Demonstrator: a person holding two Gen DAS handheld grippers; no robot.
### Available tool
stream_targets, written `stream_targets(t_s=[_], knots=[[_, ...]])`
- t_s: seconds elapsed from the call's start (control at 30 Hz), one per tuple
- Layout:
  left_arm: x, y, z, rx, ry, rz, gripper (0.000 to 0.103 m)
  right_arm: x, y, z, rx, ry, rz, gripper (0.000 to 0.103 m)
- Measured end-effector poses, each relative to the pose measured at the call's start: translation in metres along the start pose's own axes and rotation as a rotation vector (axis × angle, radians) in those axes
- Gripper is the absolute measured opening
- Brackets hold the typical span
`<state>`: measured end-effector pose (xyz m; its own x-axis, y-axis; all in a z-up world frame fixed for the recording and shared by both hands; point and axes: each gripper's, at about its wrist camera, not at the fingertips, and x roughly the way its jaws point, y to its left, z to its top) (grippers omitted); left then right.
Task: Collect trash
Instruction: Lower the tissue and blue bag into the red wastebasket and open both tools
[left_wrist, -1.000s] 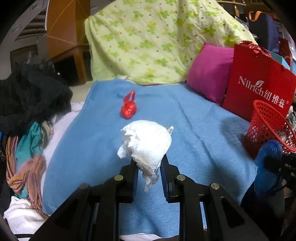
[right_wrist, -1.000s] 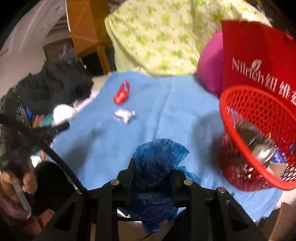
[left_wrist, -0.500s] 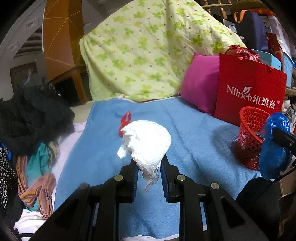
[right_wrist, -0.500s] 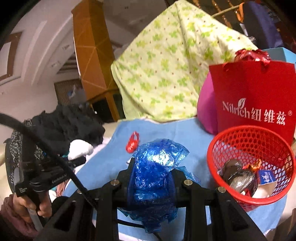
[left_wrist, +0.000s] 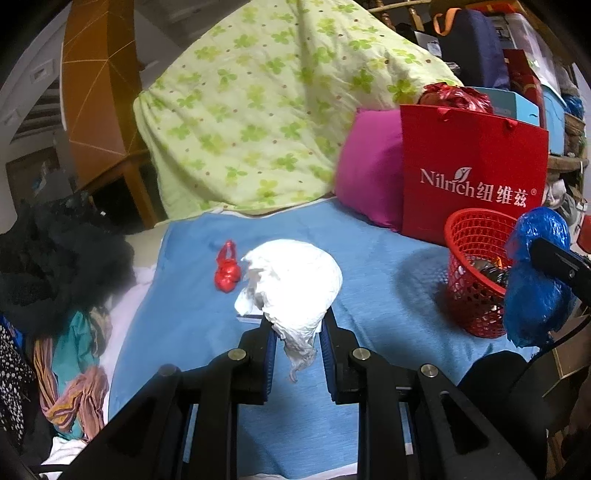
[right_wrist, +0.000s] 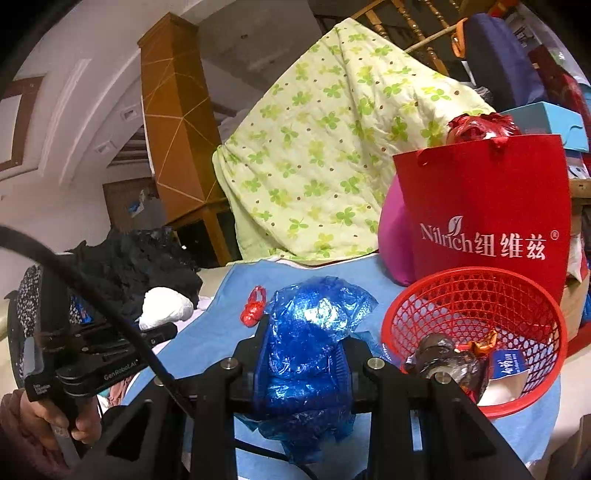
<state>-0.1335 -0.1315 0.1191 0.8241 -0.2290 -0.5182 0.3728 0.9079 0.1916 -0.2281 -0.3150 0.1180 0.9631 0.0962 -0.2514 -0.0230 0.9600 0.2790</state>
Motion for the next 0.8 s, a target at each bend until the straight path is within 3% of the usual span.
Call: stream_targets(t_s=[0.23, 0.8], knots=[[-0.002, -0.019, 0.008, 0.026, 0.01, -0.051, 0.024, -0.013, -0.015, 0.005, 0.023, -0.033, -0.023, 0.033], [-0.003, -0.07, 0.03, 0.072, 0.037, -0.258, 0.024, -0.047, -0.075, 0.012, 0.144, -0.091, -0.148, 0.033]])
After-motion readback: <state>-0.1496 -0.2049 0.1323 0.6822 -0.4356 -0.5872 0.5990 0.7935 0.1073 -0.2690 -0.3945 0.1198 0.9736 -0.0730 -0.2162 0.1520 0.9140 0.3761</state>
